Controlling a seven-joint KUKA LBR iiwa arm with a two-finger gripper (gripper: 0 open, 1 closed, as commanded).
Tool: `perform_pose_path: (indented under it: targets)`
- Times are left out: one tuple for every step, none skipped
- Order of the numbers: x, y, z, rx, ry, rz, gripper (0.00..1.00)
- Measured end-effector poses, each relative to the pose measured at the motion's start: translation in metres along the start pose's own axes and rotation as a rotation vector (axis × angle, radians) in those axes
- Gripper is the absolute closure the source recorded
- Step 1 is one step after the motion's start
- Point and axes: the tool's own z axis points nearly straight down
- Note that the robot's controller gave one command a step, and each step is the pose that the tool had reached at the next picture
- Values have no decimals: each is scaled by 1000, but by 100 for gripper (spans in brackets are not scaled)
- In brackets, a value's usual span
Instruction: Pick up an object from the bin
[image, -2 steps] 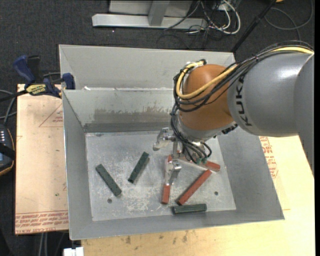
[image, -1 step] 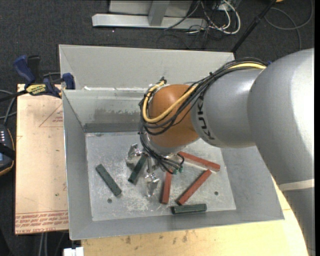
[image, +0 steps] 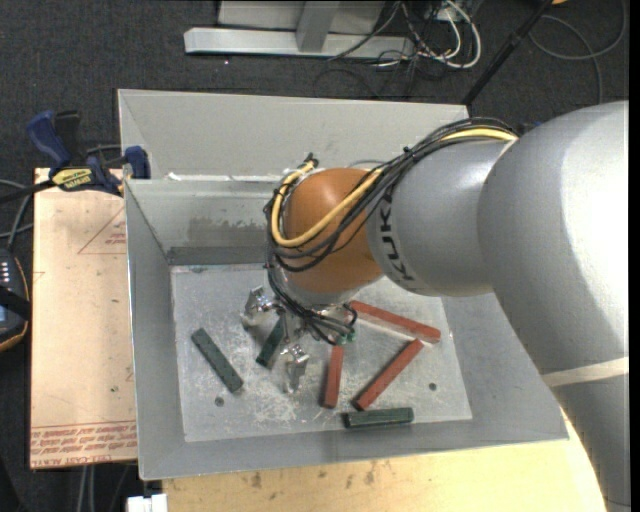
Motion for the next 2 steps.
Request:
perform_pose_path:
  targets:
    - [-7, -4, -19, -3, 5, -39, 0]
    - [-4, -1, -7, -2, 1, 0, 100]
